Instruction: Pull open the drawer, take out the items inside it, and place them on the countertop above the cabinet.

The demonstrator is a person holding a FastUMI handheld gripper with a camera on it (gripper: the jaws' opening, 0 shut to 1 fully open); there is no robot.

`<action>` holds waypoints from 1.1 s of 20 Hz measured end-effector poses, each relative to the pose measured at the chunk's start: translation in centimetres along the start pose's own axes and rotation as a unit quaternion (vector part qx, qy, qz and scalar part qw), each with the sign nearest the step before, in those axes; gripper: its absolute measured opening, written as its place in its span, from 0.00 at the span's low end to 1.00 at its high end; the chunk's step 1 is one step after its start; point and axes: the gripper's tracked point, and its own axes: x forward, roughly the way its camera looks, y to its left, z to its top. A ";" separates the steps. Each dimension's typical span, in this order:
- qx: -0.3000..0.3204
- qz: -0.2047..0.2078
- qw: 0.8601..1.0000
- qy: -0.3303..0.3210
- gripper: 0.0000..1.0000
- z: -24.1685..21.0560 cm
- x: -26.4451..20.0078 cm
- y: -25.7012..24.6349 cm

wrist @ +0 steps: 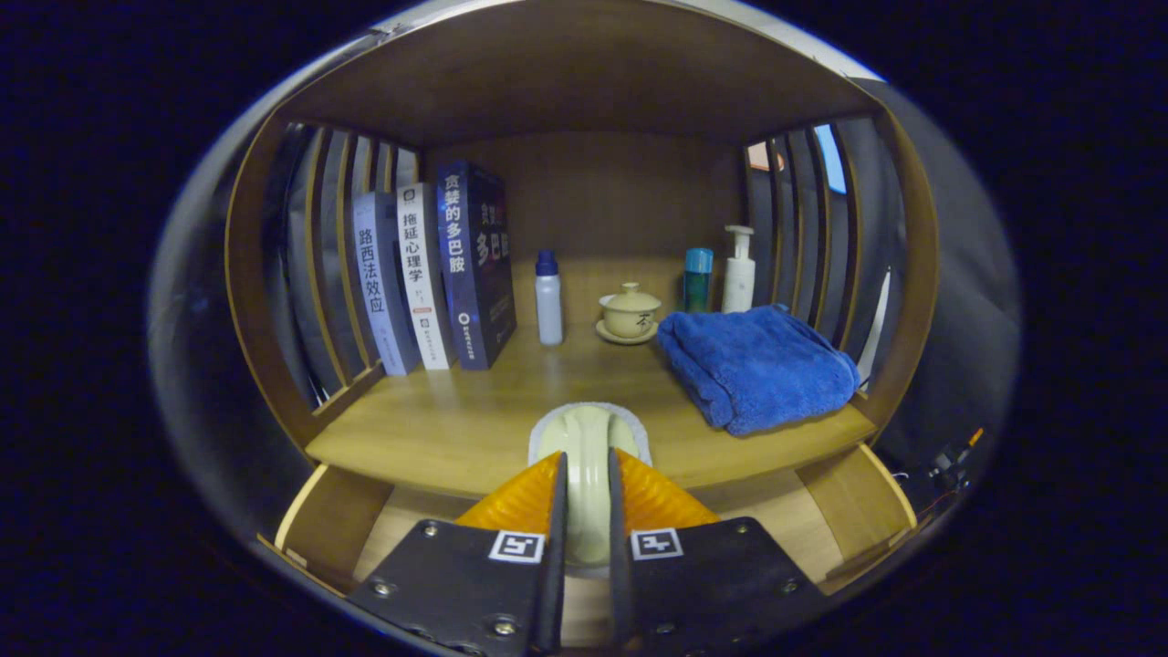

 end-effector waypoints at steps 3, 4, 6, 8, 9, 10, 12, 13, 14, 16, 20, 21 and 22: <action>-0.004 0.003 1.000 0.005 0.22 0.6 1.1 0.2; -0.008 0.006 1.000 0.009 0.24 0.7 1.6 0.3; -0.011 0.011 1.000 0.014 0.27 1.1 2.8 0.5; -0.003 0.015 1.000 0.017 0.29 1.6 4.1 0.6; 0.003 0.017 1.000 0.018 0.29 1.7 4.7 0.6; 0.008 0.018 1.000 0.018 0.29 2.0 5.3 0.7; 0.014 0.019 1.000 0.021 0.29 2.4 6.2 0.6; 0.014 0.020 0.999 0.023 0.29 2.6 6.5 0.5; 0.014 0.021 0.999 0.022 0.29 2.7 6.8 0.5; 0.011 0.015 1.000 0.018 0.29 2.8 6.7 0.1; -0.004 -0.002 1.000 0.003 0.32 3.1 6.5 -0.6; -0.004 -0.001 1.000 0.004 0.35 3.1 6.4 -0.6; -0.005 -0.001 1.000 0.006 0.35 2.9 6.3 -0.5</action>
